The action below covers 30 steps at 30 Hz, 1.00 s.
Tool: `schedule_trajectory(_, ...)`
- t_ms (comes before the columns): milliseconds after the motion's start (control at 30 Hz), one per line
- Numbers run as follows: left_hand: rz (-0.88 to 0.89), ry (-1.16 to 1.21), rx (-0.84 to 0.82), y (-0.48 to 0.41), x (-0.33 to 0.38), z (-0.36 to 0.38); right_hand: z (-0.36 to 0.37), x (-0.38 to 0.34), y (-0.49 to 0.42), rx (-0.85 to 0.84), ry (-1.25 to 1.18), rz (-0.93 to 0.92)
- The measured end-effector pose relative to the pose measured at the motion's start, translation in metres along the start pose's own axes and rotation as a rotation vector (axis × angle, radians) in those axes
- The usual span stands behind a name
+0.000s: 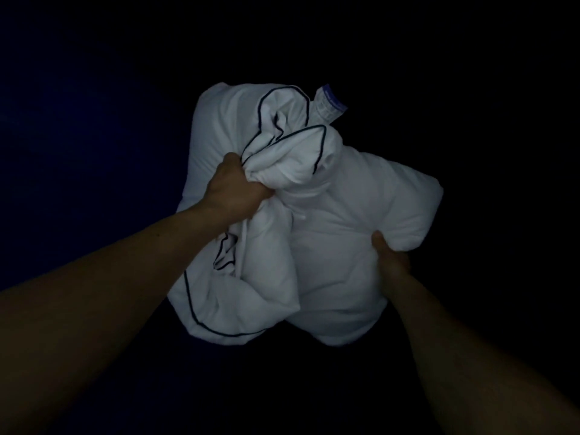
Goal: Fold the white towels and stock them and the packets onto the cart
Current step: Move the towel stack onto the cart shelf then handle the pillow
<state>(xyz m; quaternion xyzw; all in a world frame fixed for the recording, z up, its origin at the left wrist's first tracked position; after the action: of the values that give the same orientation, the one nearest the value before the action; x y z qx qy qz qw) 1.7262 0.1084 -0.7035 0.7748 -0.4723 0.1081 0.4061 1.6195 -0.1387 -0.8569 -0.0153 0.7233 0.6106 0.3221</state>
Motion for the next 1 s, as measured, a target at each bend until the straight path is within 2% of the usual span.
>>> schedule_trajectory(100, -0.019, -0.038, -0.017, 0.015, 0.007, -0.01, 0.007, -0.012, 0.02, -0.019, -0.038, -0.049)
schedule_trajectory(233, -0.011, -0.073, 0.016, 0.045, 0.024, -0.035, 0.014, -0.043, 0.07, 0.01, 0.026, -0.145)
schedule_trajectory(533, -0.071, 0.163, 0.073, 0.174, 0.116, -0.116, -0.026, -0.178, 0.238, -0.037, 0.199, -0.386)
schedule_trajectory(667, -0.002, 0.178, 0.097, 0.244, 0.178, -0.154, -0.054, -0.236, 0.325, 0.006, 0.279, -0.514)
schedule_trajectory(1000, 0.318, 0.249, 0.124, 0.393, 0.318, -0.204, -0.151, -0.317, 0.527, 0.158, 0.194, -0.727)
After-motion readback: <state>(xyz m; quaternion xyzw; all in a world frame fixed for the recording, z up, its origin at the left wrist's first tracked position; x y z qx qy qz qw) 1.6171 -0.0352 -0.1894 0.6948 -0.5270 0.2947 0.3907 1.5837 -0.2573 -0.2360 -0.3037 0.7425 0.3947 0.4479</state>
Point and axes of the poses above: each hand's wrist, its own y-axis away from the middle knuckle, its own z-axis out of the palm, x = y × z, the point moved 1 cm from there along -y, towards the middle knuckle, and after that the axes turned 2 degrees about y, right-handed, at the moved point
